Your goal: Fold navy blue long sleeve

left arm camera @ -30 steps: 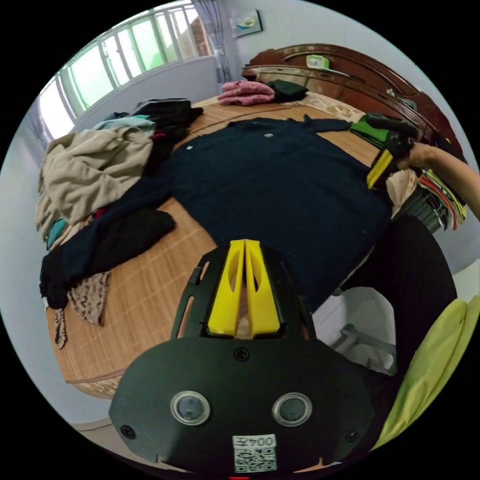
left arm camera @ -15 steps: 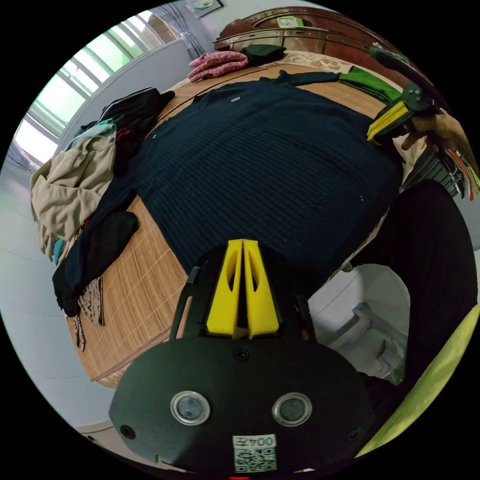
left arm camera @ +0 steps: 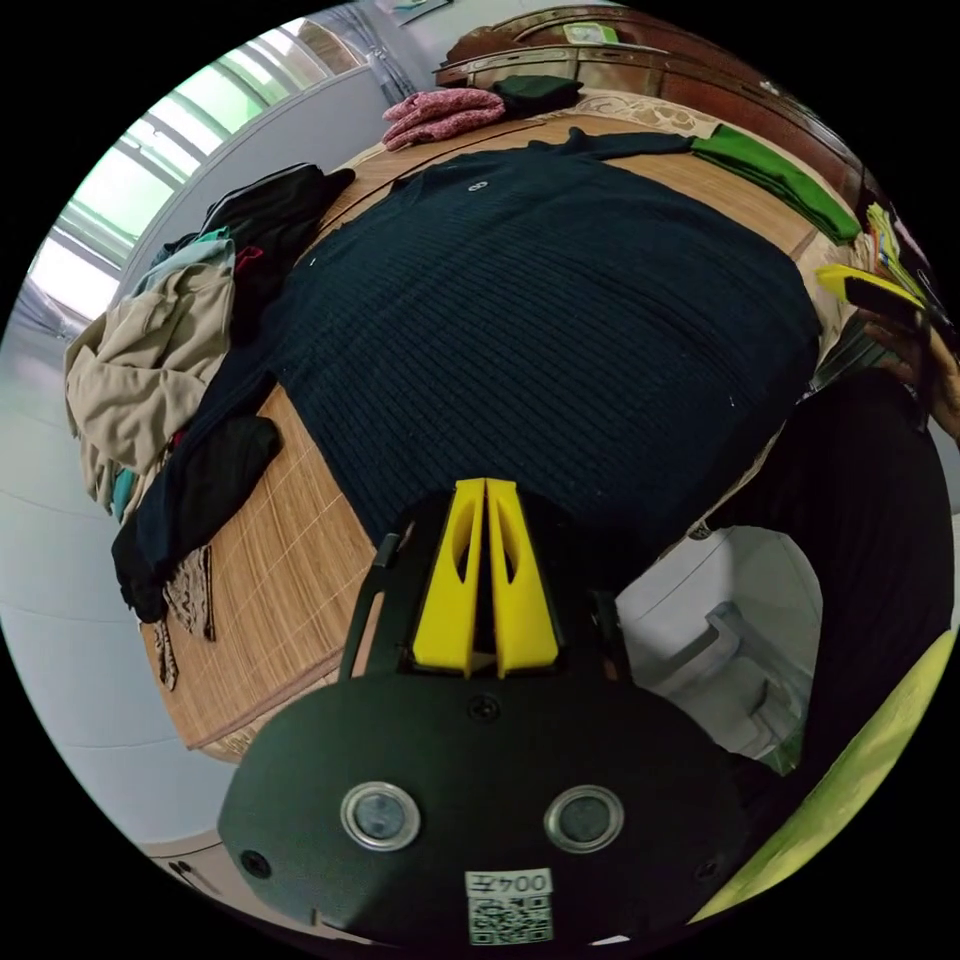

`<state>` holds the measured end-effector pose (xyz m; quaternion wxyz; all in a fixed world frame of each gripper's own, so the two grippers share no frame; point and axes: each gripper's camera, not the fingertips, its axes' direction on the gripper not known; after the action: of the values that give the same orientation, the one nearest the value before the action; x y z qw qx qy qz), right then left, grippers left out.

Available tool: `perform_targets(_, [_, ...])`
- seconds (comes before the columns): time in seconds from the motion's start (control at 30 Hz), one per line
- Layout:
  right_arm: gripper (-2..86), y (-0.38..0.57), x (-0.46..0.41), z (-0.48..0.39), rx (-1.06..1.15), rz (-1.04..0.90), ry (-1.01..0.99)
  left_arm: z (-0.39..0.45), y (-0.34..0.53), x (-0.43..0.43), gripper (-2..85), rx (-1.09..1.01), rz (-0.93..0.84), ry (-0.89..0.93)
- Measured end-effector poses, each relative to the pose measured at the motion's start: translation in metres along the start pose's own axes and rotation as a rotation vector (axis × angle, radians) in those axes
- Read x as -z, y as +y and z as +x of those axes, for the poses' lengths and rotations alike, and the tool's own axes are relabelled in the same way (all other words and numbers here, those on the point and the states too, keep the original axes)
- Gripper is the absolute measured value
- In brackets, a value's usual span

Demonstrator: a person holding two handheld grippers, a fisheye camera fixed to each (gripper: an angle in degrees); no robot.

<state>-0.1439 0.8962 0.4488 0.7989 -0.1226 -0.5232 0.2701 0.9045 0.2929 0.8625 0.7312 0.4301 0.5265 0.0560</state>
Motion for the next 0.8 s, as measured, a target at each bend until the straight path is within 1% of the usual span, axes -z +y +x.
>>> perform_targets(0.03, [7.5,0.008,0.011,0.008,-0.012,0.002,0.006,0.003,0.0,0.003,0.4,-0.004,-0.002,-0.009])
perform_targets(0.1, [6.6,0.019,0.022,0.021,-0.031,-0.03,-0.035,0.004,0.0,0.007,0.3,0.007,-0.01,-0.01])
perform_targets(0.13, [6.9,0.027,0.028,0.03,-0.024,-0.037,-0.062,0.004,0.0,0.009,0.3,0.012,-0.018,-0.006])
perform_targets(0.2, [8.3,0.04,0.037,0.045,-0.065,-0.011,-0.048,0.003,0.001,0.011,0.3,0.026,-0.03,0.008])
perform_targets(0.23, [9.9,0.049,0.043,0.056,-0.094,0.021,-0.043,0.002,0.003,0.011,0.3,0.038,-0.031,0.014])
perform_targets(0.33, [9.4,0.069,0.062,0.081,-0.173,0.111,-0.055,0.003,0.012,0.011,0.4,0.056,-0.018,0.008])
perform_targets(0.43, [9.6,0.078,0.07,0.101,-0.195,0.077,-0.092,-0.001,0.023,0.009,0.5,0.115,-0.011,0.036])
perform_targets(0.5, [9.9,0.083,0.075,0.118,-0.286,0.071,-0.174,-0.005,0.032,0.005,0.5,0.149,-0.004,0.066])
perform_targets(0.57, [11.4,0.094,0.07,0.148,-0.474,0.061,-0.44,-0.01,0.042,0.002,0.6,0.178,0.002,0.095])
perform_targets(0.63, [12.1,0.107,0.063,0.167,-0.611,0.074,-0.571,-0.015,0.054,-0.003,0.7,0.198,0.001,0.109])
perform_targets(0.73, [12.2,0.124,0.055,0.187,-0.752,0.086,-0.651,-0.019,0.069,-0.012,0.7,0.207,-0.004,0.148])
perform_targets(0.8, [12.3,0.129,0.052,0.194,-0.782,0.075,-0.671,-0.025,0.083,-0.016,0.7,0.243,-0.004,0.191])
